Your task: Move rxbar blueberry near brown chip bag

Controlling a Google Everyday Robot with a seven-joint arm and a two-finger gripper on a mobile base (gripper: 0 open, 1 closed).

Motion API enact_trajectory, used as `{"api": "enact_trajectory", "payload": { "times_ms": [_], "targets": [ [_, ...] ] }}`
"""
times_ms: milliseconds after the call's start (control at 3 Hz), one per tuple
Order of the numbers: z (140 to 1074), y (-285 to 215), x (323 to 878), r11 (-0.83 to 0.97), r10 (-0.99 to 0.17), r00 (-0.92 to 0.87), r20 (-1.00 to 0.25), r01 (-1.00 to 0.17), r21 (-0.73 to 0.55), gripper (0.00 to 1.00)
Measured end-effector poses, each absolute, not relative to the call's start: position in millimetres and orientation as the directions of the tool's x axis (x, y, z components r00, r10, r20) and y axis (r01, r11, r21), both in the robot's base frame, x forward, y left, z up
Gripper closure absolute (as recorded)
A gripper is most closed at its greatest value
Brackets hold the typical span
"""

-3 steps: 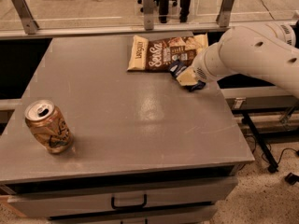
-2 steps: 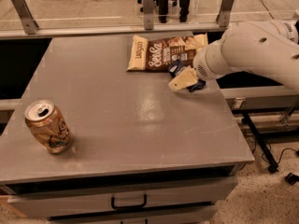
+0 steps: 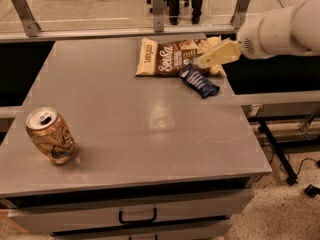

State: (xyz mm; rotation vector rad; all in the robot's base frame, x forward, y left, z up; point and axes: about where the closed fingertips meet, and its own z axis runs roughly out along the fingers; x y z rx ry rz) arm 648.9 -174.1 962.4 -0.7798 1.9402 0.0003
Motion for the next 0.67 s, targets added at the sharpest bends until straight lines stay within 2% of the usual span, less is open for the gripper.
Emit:
{"api": "enact_trajectory", "payload": {
  "times_ms": [333, 667],
  "targets": [
    [1058.3, -199.3, 626.0, 0.817, -0.458, -0.124, -0.880, -0.448, -0.362, 0.00],
    [1175.6, -199.0, 584.3, 0.816, -0.435, 0.099, -0.895, -0.377, -0.438, 0.00]
  ]
}}
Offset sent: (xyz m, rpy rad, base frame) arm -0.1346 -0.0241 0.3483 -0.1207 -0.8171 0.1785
